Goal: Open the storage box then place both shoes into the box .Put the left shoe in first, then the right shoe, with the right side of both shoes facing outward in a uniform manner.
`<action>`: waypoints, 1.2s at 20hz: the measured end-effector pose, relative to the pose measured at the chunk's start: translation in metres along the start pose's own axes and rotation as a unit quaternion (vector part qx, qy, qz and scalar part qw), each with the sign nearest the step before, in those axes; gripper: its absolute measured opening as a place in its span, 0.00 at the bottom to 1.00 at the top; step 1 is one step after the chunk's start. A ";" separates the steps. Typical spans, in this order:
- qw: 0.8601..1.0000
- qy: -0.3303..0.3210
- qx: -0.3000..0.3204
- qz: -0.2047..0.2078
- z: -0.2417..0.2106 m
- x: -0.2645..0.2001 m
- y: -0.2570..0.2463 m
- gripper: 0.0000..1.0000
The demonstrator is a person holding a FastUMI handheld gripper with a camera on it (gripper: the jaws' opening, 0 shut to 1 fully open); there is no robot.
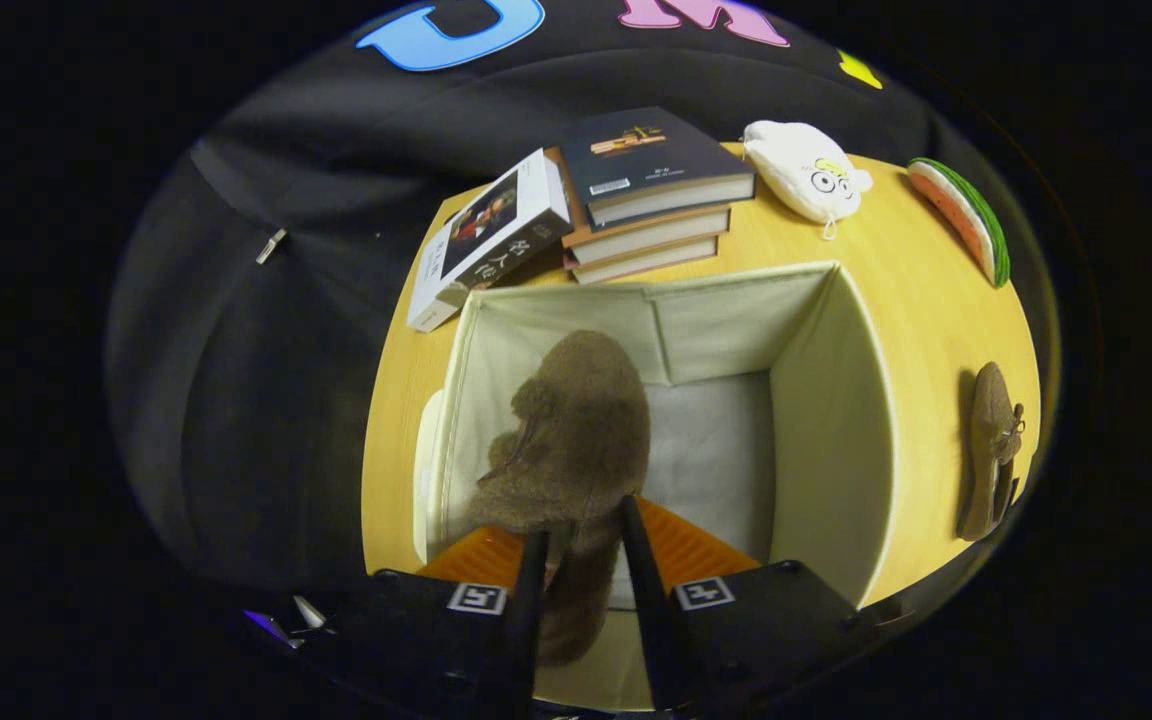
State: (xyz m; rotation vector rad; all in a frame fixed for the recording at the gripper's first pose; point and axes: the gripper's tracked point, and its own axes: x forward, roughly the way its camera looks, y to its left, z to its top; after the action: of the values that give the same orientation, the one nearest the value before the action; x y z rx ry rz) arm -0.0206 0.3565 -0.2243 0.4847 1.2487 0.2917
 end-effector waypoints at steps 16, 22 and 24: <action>0.974 -0.184 -0.115 0.071 0.050 -0.153 -0.098 0.99; 0.953 -0.256 -0.160 0.004 0.061 -0.209 -0.231 0.99; 0.953 -0.257 -0.161 -0.025 0.057 -0.218 -0.282 0.99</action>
State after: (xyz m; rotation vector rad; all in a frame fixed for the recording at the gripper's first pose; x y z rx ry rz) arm -0.0458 0.0008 -0.1711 0.2237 0.6853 0.2963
